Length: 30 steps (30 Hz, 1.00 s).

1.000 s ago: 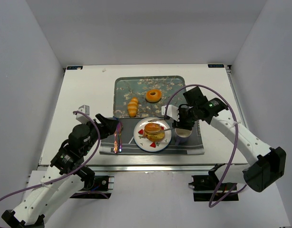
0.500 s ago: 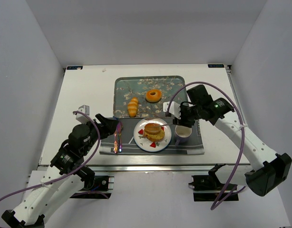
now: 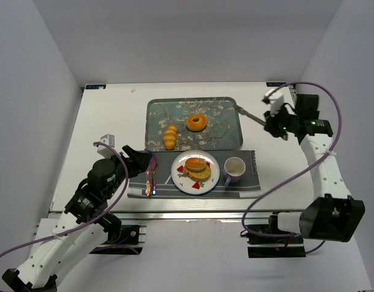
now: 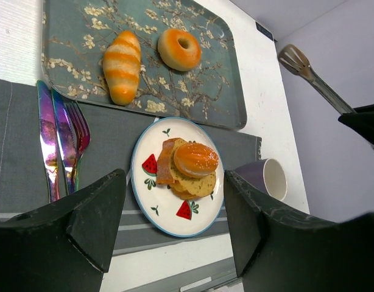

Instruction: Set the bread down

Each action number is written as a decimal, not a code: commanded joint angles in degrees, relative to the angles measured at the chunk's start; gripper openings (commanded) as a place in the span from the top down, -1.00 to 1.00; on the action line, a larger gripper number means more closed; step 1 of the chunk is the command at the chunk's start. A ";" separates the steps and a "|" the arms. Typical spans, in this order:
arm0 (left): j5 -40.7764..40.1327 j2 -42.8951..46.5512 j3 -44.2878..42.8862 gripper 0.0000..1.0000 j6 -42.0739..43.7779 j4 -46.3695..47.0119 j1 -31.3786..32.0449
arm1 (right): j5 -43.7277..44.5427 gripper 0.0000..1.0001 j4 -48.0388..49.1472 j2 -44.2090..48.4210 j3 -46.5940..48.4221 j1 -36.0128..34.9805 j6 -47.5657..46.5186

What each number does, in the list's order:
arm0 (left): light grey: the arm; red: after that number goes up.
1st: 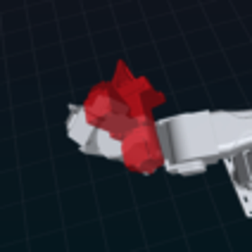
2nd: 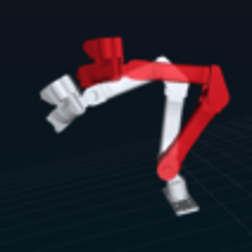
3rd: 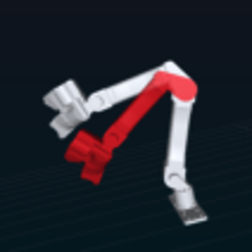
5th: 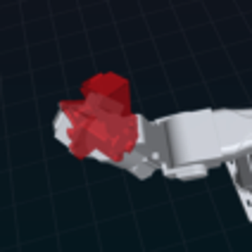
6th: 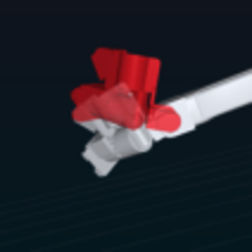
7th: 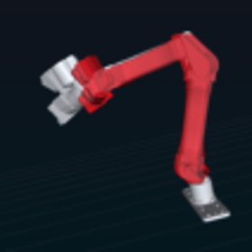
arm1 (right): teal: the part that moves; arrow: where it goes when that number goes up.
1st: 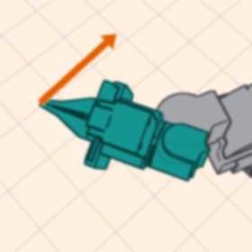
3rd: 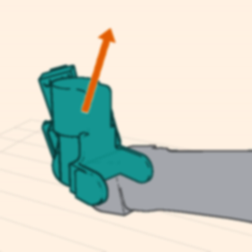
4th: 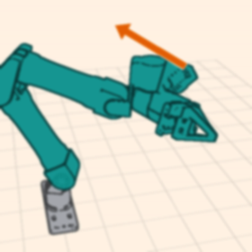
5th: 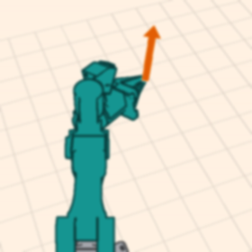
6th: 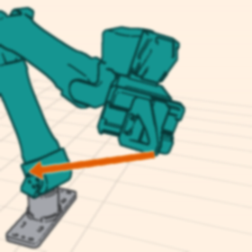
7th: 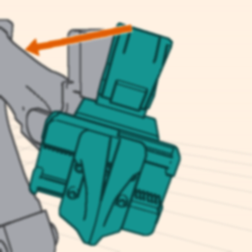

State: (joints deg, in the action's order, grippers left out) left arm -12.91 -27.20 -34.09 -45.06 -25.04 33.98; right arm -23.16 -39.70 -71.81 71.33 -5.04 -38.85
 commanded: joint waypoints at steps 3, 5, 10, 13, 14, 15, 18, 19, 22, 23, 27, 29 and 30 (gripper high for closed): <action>0.69 -0.75 0.86 -0.48 0.06 1.75 0.21 | -0.05 0.79 12.35 -3.42 -7.68 16.69 9.83; 0.95 -0.84 0.95 -0.48 0.06 2.01 0.30 | 2.32 0.86 16.39 -5.79 -12.59 19.18 12.29; 1.57 -1.89 1.04 -0.48 -0.12 2.80 0.21 | 8.81 0.80 28.70 -13.60 -19.99 21.39 19.49; 1.92 -2.24 0.86 -0.48 -0.38 2.63 0.30 | 9.80 0.51 31.44 -17.12 -22.90 21.30 20.30; 1.92 -2.16 0.78 -0.48 -0.47 2.71 0.30 | 9.71 0.32 31.09 -17.92 -23.16 21.30 19.87; 1.92 -2.24 0.78 -0.48 -0.73 2.63 0.21 | 9.71 0.23 31.18 -19.32 -23.95 21.30 19.61; 2.01 -2.15 1.04 -0.48 -1.00 2.80 0.30 | 9.53 -0.02 30.22 -21.69 -24.66 21.30 17.06; 2.01 -2.15 1.21 -0.48 -1.08 3.06 0.30 | 9.53 -0.10 28.99 -22.23 -24.66 21.30 15.84; 2.18 -2.59 1.22 -0.48 -1.00 3.50 0.30 | 9.28 -0.51 25.75 -22.24 -23.87 21.56 14.16; 2.27 -2.85 0.87 -0.48 -0.91 3.50 0.21 | 8.84 -0.67 24.68 -21.54 -23.70 21.91 13.11; 2.71 -3.74 0.25 -0.48 -0.47 3.68 0.30 | 6.81 -0.79 17.83 -14.08 -20.80 22.44 9.77; 3.32 -3.91 0.60 -0.48 -0.38 4.38 0.30 | 6.81 -0.79 13.63 -11.70 -17.04 22.44 9.93; 3.59 -3.83 1.21 -0.48 -0.47 5.25 0.21 | 5.33 -0.79 12.12 -9.68 -15.53 22.44 8.63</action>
State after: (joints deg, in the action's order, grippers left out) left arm -10.79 -31.05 -33.23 -45.82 -21.98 33.98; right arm -15.25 -21.28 -87.31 49.43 17.17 -27.42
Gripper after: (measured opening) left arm 0.742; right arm 0.893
